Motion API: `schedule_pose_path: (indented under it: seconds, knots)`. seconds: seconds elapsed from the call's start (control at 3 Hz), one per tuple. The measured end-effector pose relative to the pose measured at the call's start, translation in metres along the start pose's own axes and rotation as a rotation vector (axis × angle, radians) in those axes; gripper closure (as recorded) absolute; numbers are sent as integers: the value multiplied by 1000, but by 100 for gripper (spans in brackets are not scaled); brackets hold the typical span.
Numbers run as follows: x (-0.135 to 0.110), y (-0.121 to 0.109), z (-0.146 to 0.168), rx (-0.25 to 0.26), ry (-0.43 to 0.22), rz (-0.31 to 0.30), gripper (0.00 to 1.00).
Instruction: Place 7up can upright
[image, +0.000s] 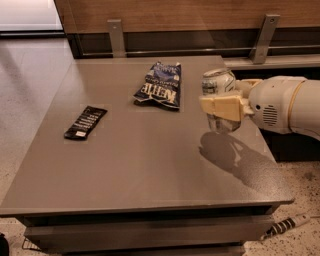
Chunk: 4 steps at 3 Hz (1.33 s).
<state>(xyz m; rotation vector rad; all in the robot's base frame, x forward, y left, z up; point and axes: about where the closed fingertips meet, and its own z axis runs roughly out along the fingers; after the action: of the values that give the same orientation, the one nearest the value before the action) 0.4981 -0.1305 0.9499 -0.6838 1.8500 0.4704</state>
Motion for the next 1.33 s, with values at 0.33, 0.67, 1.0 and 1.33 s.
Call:
schedule_pose_path:
  seconds: [0.33,0.67,1.0,1.33]
  knots:
    - [3,6,6,-7,-23,-3,100]
    - [13,17,30,-33,-139,17,100]
    - [17,28,46,-61,-225,20,100]
    - [32,39,52,-84,-281,15,100]
